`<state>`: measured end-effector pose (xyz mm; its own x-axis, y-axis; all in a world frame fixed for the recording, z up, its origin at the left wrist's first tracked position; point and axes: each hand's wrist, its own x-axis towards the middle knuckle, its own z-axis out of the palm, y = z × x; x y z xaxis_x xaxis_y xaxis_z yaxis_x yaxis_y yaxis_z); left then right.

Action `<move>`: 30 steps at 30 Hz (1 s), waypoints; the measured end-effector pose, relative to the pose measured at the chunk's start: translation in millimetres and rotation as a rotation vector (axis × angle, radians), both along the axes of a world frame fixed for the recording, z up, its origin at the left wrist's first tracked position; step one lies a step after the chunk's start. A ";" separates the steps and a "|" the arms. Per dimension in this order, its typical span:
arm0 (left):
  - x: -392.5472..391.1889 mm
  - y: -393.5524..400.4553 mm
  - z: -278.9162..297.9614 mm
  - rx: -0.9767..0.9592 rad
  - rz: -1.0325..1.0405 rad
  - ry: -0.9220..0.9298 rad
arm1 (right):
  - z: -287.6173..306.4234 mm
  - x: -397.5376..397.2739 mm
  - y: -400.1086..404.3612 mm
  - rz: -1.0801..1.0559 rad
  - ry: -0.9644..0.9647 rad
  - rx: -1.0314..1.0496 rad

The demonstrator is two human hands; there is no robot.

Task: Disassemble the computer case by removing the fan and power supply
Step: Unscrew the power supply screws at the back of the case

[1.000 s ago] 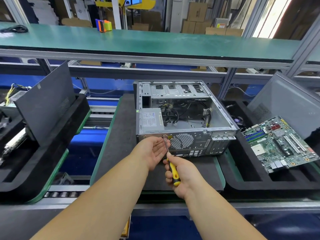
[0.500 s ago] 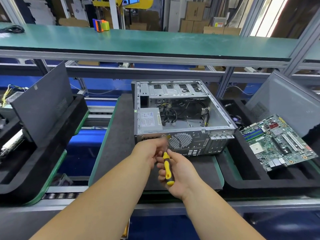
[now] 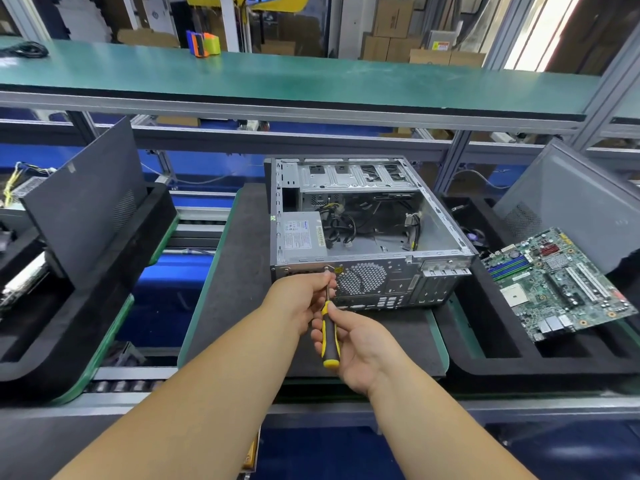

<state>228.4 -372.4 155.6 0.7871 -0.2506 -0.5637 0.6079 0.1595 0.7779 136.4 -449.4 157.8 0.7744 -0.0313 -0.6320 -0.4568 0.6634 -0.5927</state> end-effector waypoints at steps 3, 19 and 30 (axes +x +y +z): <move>-0.8 -0.4 0.7 -0.025 0.006 -0.015 | -1.9 0.3 -1.7 -0.014 0.014 -0.033; -4.8 4.0 4.7 0.176 -0.113 -0.109 | -1.6 8.9 -0.3 0.034 0.043 -0.248; -5.3 2.2 -4.4 0.169 -0.055 -0.088 | 5.4 -7.0 -23.8 0.233 0.025 -0.140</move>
<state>223.0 -370.2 151.1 0.8227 -0.2023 -0.5313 0.5408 -0.0098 0.8411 129.4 -473.2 163.3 0.7551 0.0569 -0.6532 -0.6031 0.4511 -0.6579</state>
